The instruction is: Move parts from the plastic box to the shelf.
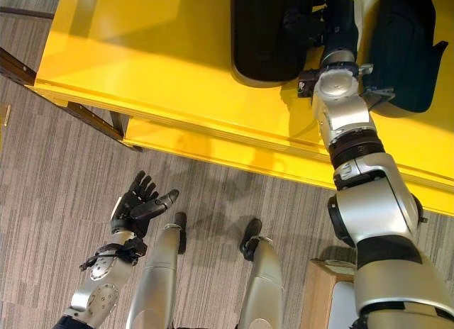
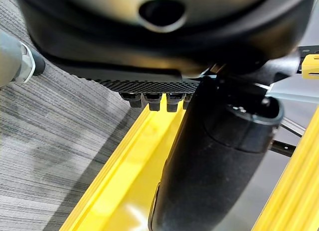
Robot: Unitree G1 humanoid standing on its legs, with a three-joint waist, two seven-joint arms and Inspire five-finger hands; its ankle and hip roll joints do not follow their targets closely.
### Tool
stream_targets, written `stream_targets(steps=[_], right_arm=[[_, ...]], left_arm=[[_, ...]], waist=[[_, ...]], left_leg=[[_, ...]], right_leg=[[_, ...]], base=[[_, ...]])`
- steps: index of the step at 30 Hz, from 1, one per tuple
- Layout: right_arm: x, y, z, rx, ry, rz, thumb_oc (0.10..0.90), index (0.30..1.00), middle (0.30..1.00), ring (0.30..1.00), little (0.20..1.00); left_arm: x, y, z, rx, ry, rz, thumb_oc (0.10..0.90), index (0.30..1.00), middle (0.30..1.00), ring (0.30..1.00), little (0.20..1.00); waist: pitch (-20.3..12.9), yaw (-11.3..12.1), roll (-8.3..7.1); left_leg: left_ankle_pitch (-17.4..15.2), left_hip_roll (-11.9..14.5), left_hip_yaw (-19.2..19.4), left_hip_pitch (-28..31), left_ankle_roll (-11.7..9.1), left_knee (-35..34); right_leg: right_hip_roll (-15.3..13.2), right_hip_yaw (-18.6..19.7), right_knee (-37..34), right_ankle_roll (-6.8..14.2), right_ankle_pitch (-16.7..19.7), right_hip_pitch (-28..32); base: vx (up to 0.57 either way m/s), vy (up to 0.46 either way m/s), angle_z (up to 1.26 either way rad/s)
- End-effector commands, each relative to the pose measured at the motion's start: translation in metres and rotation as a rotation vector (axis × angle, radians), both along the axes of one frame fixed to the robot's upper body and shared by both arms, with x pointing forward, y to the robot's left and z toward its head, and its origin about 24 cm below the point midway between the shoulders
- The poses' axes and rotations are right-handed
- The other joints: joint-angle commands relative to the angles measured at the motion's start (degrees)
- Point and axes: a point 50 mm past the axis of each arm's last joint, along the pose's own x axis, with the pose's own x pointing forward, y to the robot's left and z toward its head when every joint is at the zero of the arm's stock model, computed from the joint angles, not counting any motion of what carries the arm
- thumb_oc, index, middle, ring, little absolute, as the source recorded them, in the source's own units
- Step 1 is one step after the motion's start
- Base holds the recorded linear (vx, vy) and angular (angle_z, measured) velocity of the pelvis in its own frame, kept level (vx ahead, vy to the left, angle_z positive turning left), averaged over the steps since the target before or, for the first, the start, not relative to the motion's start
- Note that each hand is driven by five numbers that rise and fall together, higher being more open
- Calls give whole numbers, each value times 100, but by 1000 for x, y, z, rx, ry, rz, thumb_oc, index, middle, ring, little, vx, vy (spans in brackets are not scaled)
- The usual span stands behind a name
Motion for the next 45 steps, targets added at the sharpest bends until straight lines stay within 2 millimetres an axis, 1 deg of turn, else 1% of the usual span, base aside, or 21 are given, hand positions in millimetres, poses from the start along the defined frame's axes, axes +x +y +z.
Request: stream_targets(steps=[1, 5, 6, 9, 10, 13, 14, 16, 19, 20, 21, 29, 33, 36, 45], right_arm=[[-7, -39, -1, 13, 26, -152, 400, 300, 300, 300, 300], [-1, -28, -16, 92, 46, -117, 400, 300, 300, 300, 300], [-1, -28, -16, 92, 46, -117, 400, 300, 300, 300, 300], [2, -22, -25, 135, 65, -101, 400, 300, 300, 300, 300], [3, -18, -31, 182, 68, -87, 400, 300, 300, 300, 300], [8, -1, -44, 254, 90, -40, 400, 300, 300, 300, 300], [9, 5, -52, 305, 102, -30, 400, 300, 300, 300, 300], [11, 12, -60, 361, 118, -11, 400, 300, 300, 300, 300], [13, 24, -66, 392, 129, 19, 400, 300, 300, 300, 300], [13, 25, -67, 389, 134, 22, 400, 300, 300, 300, 300], [14, 31, -68, 384, 136, 37, 400, 300, 300, 300, 300], [14, 39, -70, 357, 146, 48, 400, 300, 300, 300, 300], [14, 41, -68, 280, 145, 46, 400, 300, 300, 300, 300], [14, 41, -70, 238, 158, 39, 400, 300, 300, 300, 300], [15, 35, -81, 274, 202, 5, 400, 300, 300, 300, 300]], left_arm=[[1, -6, 39, -70, -204, -11, 900, 1000, 1000, 1000, 1000], [3, -8, 38, -72, -195, -10, 900, 1000, 1000, 1000, 1000], [3, -8, 38, -72, -195, -10, 900, 1000, 1000, 1000, 1000], [3, -9, 37, -77, -188, -6, 900, 1000, 1000, 1000, 1000], [3, -9, 36, -81, -184, -4, 900, 1000, 1000, 1000, 1000], [5, -10, 36, -80, -178, 3, 900, 1000, 1000, 1000, 1000], [6, -11, 35, -79, -174, -1, 900, 1000, 1000, 1000, 1000], [6, -12, 35, -80, -172, -1, 900, 1000, 1000, 1000, 1000], [7, -13, 35, -81, -168, -3, 900, 1000, 1000, 1000, 1000], [7, -13, 35, -79, -168, -4, 900, 1000, 1000, 1000, 1000], [7, -13, 35, -77, -167, -5, 900, 1000, 1000, 1000, 1000], [8, -14, 35, -75, -168, 0, 900, 1000, 1000, 1000, 1000], [9, -14, 37, -74, -174, 0, 900, 1000, 1000, 1000, 1000], [9, -15, 37, -73, -176, -1, 900, 1000, 1000, 1000, 1000], [11, -18, 38, -67, -181, -9, 900, 1000, 1000, 1000, 1000]], waist=[[-114, 44, 102], [-114, 36, 116], [-114, 35, 116], [-114, 39, 130], [-114, 38, 134], [-114, 21, 139], [-114, 16, 144], [-114, 21, 160], [-114, 41, 189], [-114, 47, 194], [-114, 58, 203], [-114, 99, 203], [-114, 105, 192], [-114, 117, 186], [-114, 126, 189]], left_leg=[[-319, 358, -88, 291, -215, -18], [-299, 379, -77, 314, -232, -69], [-299, 379, -77, 314, -232, -69], [-297, 381, -77, 312, -232, -65], [-303, 385, -75, 319, -230, -64], [-303, 394, -65, 337, -234, -77], [-309, 395, -73, 332, -230, -67], [-309, 398, -79, 329, -233, -62], [-302, 393, -88, 325, -228, -69], [-302, 390, -94, 328, -226, -74], [-300, 373, -99, 330, -218, -81], [-290, 346, -126, 297, -196, -77], [-294, 328, -137, 263, -181, -51], [-305, 315, -152, 238, -173, -22], [-309, 285, -163, 205, -168, -21]], right_leg=[[-94, 158, 88, 241, -260, 304], [-89, 144, 63, 241, -257, 309], [-89, 144, 63, 241, -257, 309], [-82, 142, 75, 239, -260, 304], [-84, 139, 81, 239, -266, 308], [-73, 141, 64, 236, -262, 320], [-66, 148, 64, 235, -263, 321], [-65, 141, 60, 235, -270, 333], [-70, 111, 60, 235, -282, 350], [-71, 108, 55, 238, -283, 359], [-83, 92, 49, 245, -281, 364], [-104, 60, 50, 255, -268, 376], [-115, 55, 64, 261, -274, 368], [-125, 45, 72, 263, -272, 364], [-147, 22, 69, 275, -267, 356]], base=[[0, 0, 0], [0, 0, 0], [-6, -3, -3], [0, 0, 0], [0, 0, 0], [0, 0, 0], [0, 0, 0], [0, -5, -2], [0, -4, -1], [0, 0, 0], [0, 0, 0], [0, 0, 0], [0, 0, 0], [0, 0, 0], [2, 4, 2]])
